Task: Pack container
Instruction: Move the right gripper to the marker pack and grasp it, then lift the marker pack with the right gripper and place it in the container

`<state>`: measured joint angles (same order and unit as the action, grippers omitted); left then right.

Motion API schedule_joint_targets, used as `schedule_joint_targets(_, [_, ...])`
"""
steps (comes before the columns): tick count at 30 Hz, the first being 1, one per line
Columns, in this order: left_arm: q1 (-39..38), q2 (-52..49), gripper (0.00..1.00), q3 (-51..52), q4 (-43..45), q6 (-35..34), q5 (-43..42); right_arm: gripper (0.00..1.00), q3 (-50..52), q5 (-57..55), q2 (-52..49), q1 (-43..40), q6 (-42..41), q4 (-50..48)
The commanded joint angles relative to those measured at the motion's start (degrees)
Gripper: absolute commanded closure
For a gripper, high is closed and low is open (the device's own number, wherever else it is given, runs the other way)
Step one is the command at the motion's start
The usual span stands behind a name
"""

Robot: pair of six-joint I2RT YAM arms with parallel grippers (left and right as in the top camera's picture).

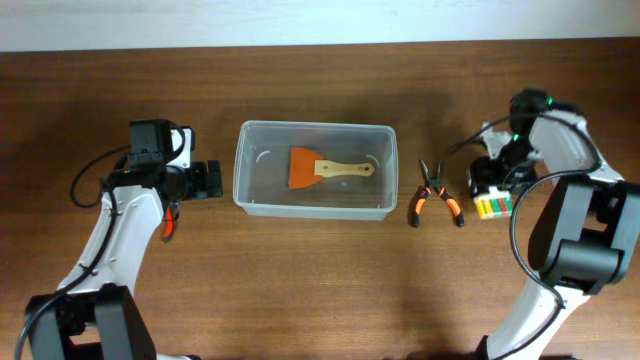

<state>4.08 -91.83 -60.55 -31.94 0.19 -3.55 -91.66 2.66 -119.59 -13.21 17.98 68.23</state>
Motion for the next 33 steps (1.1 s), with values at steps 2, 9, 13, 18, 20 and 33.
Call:
schedule_joint_targets(2, [0.09,-0.37,0.01,-1.01,0.15,0.70,0.37,0.42,-17.14,4.35,1.27,1.38,-2.64,9.66])
schedule_joint_targets(9, [0.09,-0.37,0.01,-1.01,0.15,0.70,0.37,0.53,-42.53,7.74,1.27,11.32,-2.62,22.27])
schedule_joint_targets(13, [0.09,-0.37,0.01,-1.01,0.17,0.70,0.37,0.58,-48.63,7.69,1.27,20.44,-2.01,22.88])
schedule_joint_targets(18, [0.09,-0.37,0.01,-1.01,0.17,0.70,0.37,0.64,-47.21,6.99,0.22,35.23,4.96,18.58])
schedule_joint_targets(20, [0.09,-0.37,0.01,-1.01,0.15,0.70,0.39,0.70,-45.53,5.03,-0.61,38.80,8.28,17.22])
schedule_joint_targets(33, [0.09,-0.37,0.01,-1.01,0.17,0.70,0.37,0.75,-17.84,0.07,-3.54,44.22,33.97,7.23])
